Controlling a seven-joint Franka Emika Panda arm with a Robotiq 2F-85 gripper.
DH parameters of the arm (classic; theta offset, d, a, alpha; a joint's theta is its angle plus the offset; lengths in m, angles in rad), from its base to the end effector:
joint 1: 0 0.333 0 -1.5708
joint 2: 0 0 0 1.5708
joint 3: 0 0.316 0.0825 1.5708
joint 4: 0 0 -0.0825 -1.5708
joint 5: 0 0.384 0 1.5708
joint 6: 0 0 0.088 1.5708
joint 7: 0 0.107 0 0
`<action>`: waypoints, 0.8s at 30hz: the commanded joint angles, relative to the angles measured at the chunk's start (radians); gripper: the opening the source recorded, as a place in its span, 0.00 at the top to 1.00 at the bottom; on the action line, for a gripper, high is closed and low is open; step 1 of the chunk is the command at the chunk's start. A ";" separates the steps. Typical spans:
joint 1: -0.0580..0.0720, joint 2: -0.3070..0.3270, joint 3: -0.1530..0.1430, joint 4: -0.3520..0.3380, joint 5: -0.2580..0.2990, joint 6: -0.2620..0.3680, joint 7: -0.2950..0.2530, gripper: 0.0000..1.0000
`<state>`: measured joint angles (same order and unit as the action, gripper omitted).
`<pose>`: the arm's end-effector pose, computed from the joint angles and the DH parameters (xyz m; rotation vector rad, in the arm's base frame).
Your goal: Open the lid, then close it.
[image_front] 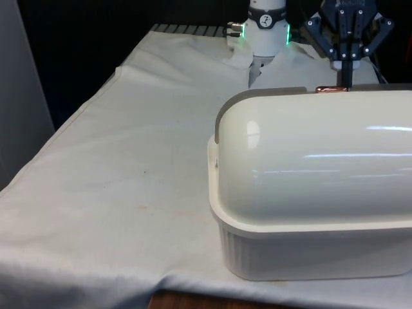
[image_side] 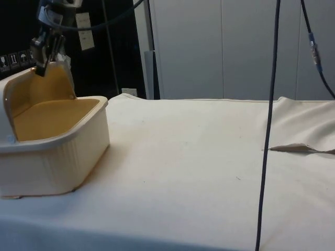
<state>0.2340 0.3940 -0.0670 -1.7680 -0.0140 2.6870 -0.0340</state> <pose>0.6814 0.1207 0.3996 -3.0124 -0.3387 -0.8174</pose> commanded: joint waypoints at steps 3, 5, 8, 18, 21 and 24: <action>0.003 -0.009 -0.005 0.009 -0.006 -0.025 0.006 1.00; 0.003 -0.009 -0.005 0.009 -0.006 -0.025 0.006 1.00; 0.004 -0.015 -0.004 0.016 -0.006 -0.041 0.005 1.00; 0.005 -0.028 -0.008 0.038 -0.008 -0.047 0.011 1.00; 0.002 -0.026 -0.002 0.040 -0.001 -0.042 0.001 1.00; 0.005 -0.038 -0.009 0.050 -0.010 -0.053 0.011 1.00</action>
<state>0.2360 0.3590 -0.0700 -1.7190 -0.0150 2.6440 -0.0330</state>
